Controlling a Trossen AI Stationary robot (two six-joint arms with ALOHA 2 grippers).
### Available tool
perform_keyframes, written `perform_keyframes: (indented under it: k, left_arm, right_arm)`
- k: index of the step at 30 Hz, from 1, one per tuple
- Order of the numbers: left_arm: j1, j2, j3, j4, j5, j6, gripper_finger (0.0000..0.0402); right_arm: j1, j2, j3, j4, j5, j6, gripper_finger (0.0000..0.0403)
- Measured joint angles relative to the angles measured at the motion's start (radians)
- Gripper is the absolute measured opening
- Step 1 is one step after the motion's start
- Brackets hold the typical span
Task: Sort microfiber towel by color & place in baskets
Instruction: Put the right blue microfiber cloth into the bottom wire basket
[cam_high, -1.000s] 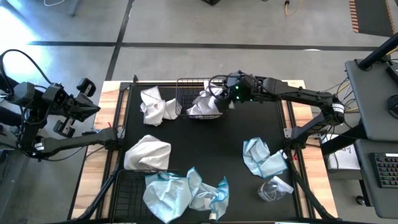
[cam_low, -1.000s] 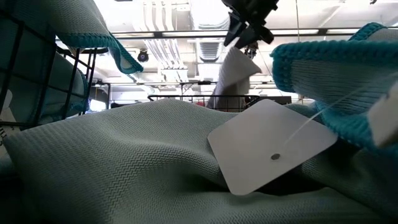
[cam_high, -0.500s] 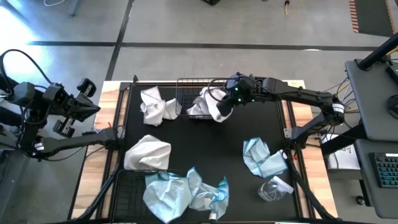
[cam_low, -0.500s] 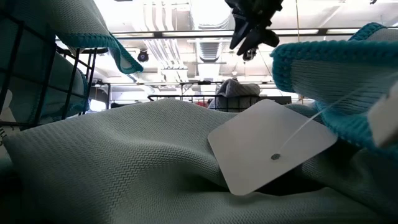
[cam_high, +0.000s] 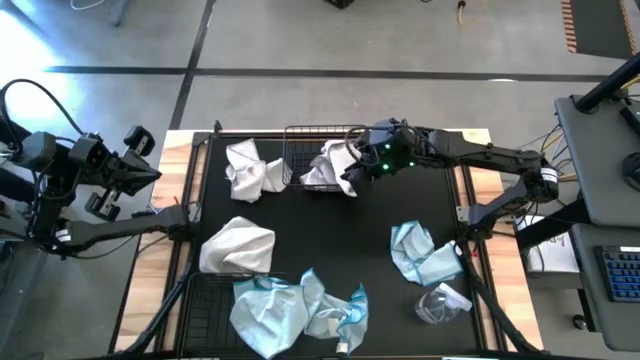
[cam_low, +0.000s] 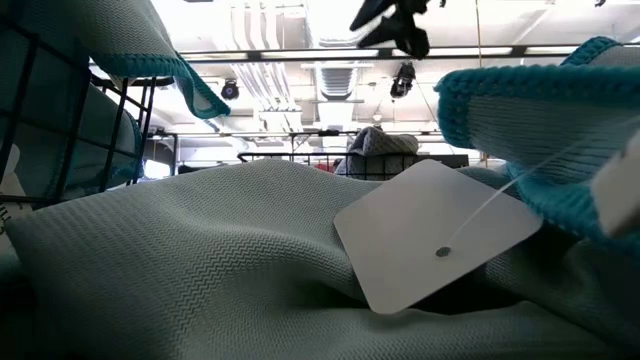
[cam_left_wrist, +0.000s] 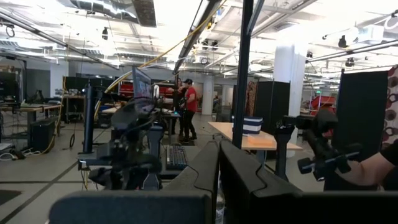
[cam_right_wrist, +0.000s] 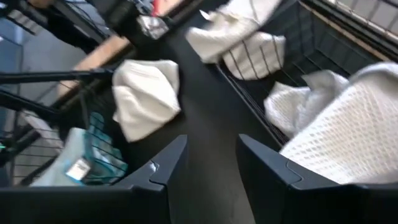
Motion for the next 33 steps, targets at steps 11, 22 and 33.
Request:
perform_keyframes:
  k: [11,22,33]
  left_arm:
    - [0.0,0.0,0.0,0.0,0.0,0.0,0.0]
    - [0.0,0.0,0.0,0.0,0.0,0.017,0.0]
    - [0.0,0.0,0.0,0.0,0.0,0.018,0.0]
  right_arm:
    - [0.093,-0.114,0.0,0.043,-0.003,0.029,0.0125]
    - [0.221,-0.146,0.0,0.148,0.0,0.047,0.0122]
    - [0.33,-0.146,0.0,-0.027,0.001,0.228,0.0119]
